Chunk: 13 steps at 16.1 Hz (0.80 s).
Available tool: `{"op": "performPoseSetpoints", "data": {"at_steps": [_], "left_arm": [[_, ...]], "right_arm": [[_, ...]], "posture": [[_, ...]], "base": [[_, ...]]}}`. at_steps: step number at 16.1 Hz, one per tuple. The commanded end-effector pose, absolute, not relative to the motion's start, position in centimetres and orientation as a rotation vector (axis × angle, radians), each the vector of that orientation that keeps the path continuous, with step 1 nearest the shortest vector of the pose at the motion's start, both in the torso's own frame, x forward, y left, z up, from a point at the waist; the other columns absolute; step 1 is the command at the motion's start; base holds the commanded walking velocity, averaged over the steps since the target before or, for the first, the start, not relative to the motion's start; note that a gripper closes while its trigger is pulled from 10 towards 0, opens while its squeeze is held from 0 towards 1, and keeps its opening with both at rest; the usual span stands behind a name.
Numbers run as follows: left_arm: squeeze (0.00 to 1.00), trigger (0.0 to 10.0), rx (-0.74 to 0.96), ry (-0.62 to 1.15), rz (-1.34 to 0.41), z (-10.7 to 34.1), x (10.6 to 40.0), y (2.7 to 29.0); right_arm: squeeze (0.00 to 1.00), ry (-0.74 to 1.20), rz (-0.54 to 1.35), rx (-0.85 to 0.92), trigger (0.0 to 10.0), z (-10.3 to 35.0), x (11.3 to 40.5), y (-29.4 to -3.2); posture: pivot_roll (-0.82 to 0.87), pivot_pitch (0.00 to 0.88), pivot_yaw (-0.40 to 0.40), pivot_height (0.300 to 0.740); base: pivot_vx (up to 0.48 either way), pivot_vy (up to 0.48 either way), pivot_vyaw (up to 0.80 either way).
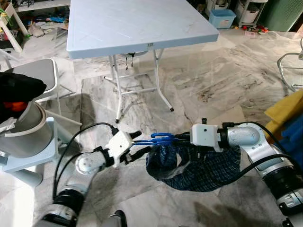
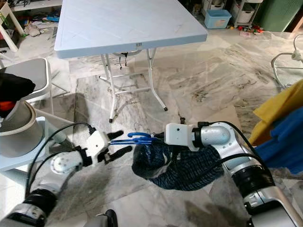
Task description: Hang hanger
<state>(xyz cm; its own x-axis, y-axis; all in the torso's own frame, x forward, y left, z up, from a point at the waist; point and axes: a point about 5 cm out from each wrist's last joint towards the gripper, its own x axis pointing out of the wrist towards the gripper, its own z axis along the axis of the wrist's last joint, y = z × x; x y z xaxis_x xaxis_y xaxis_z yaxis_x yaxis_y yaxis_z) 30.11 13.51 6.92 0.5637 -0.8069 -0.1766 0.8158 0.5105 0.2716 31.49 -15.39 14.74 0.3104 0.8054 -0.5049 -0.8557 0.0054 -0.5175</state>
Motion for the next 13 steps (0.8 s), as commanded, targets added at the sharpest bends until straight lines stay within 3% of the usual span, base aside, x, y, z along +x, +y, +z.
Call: {"op": "performPoseSetpoints", "data": {"at_steps": [1,5,13], "left_arm": [[0.0,0.0,0.338,0.067,-1.039,6.6,29.7,13.6],[0.0,0.0,0.381,0.076,-1.129,6.2,28.7,13.7],[0.0,0.0,0.461,0.092,-1.148,5.7,28.8,13.7]], "right_arm": [[0.0,0.024,1.307,-0.894,10.0,15.8,31.7,-15.3],[0.0,0.067,1.399,-0.921,10.0,15.6,31.4,-15.4],[0.0,0.106,1.503,-0.882,10.0,16.0,30.6,-15.4]], "posture": [[-0.15,0.163,0.0,0.74],[-0.14,0.167,-0.003,0.74],[-0.16,0.168,0.006,0.74]], "base": [[0.0,0.0,0.0],[0.0,0.0,0.0],[0.0,0.0,0.0]]}}
